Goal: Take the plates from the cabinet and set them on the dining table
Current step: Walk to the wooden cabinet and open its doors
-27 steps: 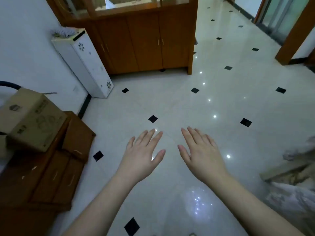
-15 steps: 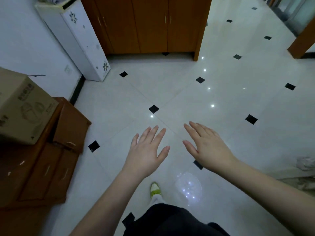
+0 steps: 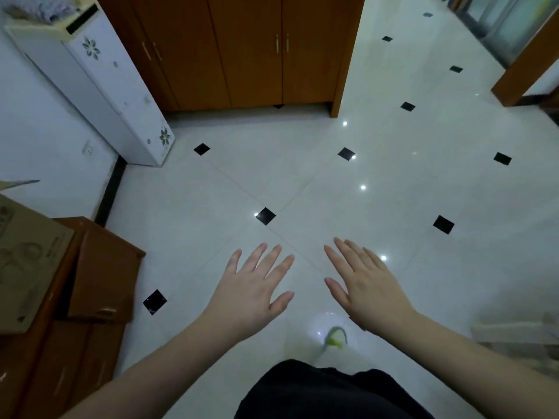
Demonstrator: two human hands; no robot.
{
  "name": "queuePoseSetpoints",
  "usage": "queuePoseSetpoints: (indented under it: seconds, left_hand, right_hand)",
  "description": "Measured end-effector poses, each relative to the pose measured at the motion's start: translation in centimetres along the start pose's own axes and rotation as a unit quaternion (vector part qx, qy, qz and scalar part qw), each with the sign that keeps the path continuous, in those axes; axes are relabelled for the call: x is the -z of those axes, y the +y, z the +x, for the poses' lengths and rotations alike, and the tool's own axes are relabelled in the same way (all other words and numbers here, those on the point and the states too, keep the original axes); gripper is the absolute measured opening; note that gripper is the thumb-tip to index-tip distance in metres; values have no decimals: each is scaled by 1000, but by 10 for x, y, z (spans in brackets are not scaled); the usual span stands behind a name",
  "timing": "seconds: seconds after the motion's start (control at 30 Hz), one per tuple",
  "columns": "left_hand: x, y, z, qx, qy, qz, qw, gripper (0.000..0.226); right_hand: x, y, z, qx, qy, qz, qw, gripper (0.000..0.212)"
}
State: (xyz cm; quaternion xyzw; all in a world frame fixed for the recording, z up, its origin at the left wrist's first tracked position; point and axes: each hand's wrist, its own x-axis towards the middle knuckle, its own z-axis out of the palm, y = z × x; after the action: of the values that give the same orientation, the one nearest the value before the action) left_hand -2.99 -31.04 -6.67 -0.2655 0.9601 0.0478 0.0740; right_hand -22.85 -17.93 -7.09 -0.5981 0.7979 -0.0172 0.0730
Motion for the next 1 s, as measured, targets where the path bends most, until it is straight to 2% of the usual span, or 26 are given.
queuePoseSetpoints:
  seconds: [0.23, 0.37, 0.57, 0.77, 1.0]
  left_hand:
    - [24, -8, 125, 4, 12, -16, 1000, 67]
    - [35, -2, 201, 59, 24, -31, 997, 66]
    - [65, -18, 288, 91, 64, -4, 994, 62]
    - [86, -45, 353, 124, 40, -23, 991, 68]
    - [91, -100, 427, 137, 65, -41, 988, 80]
  right_hand:
    - [0, 67, 95, -50, 17, 33, 998, 64]
    - [17, 118, 150, -55, 24, 46, 997, 64]
    - [39, 174, 229, -28, 27, 62, 997, 64]
    - [56, 189, 303, -33, 41, 71, 996, 62]
    - [66, 188, 411, -30, 48, 43, 997, 63]
